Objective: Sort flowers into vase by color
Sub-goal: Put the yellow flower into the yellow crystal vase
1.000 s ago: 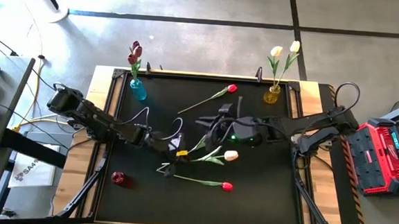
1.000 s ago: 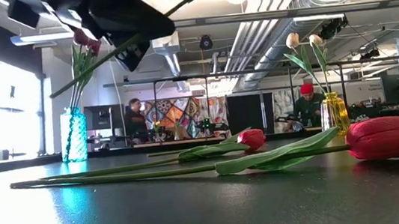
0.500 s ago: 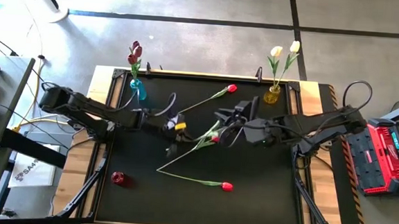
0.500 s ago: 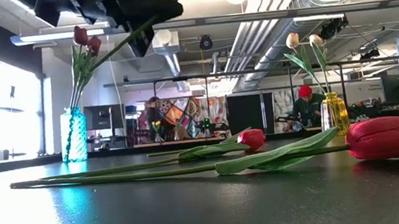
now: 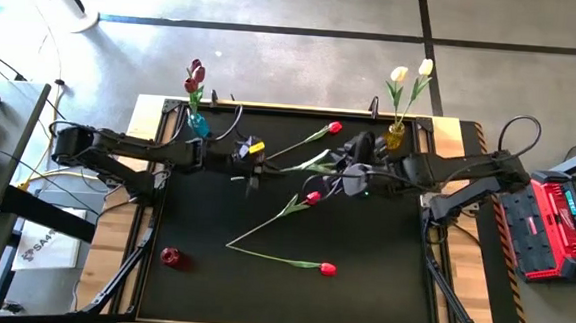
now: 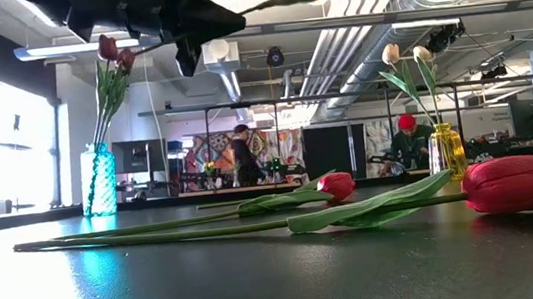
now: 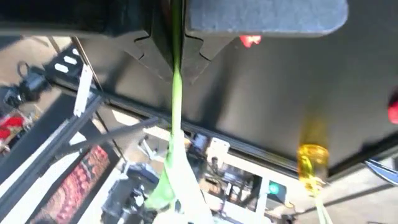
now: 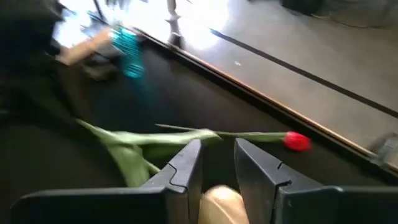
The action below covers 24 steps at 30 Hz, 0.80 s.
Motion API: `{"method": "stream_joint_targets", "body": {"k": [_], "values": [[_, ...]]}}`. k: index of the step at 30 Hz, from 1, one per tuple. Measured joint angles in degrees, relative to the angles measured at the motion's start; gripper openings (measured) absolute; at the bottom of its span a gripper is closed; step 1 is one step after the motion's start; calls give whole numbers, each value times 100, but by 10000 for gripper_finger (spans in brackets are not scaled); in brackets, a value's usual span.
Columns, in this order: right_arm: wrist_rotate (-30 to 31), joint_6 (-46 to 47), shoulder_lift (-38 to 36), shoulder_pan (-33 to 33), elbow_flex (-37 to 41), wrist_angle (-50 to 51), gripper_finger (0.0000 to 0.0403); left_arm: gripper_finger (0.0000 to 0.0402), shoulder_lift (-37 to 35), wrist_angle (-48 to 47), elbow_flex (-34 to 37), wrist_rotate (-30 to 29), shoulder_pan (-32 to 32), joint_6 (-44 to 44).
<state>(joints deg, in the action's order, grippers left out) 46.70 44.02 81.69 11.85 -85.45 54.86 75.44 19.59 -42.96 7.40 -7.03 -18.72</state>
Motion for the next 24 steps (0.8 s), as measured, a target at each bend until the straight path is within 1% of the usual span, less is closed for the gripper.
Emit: {"method": "stream_joint_targets", "body": {"k": [7, 12, 14, 18, 24], "values": [[6, 121, 0, -109, 0, 802, 83, 0, 0, 160, 0, 8, -300, -70], [100, 864, 0, -88, 0, 1994, 83, 0, 0, 158, 0, 92, -447, -200], [147, 1180, 0, -24, 2, 2313, 83, 0, 0, 157, 0, 101, -470, -225], [259, 1562, 0, 167, 2, 2500, 83, 0, 1, 164, 0, 103, -470, -225], [361, 2088, 0, 534, 2, 2443, 83, 0, 0, 162, 0, 130, -459, -323]]}}
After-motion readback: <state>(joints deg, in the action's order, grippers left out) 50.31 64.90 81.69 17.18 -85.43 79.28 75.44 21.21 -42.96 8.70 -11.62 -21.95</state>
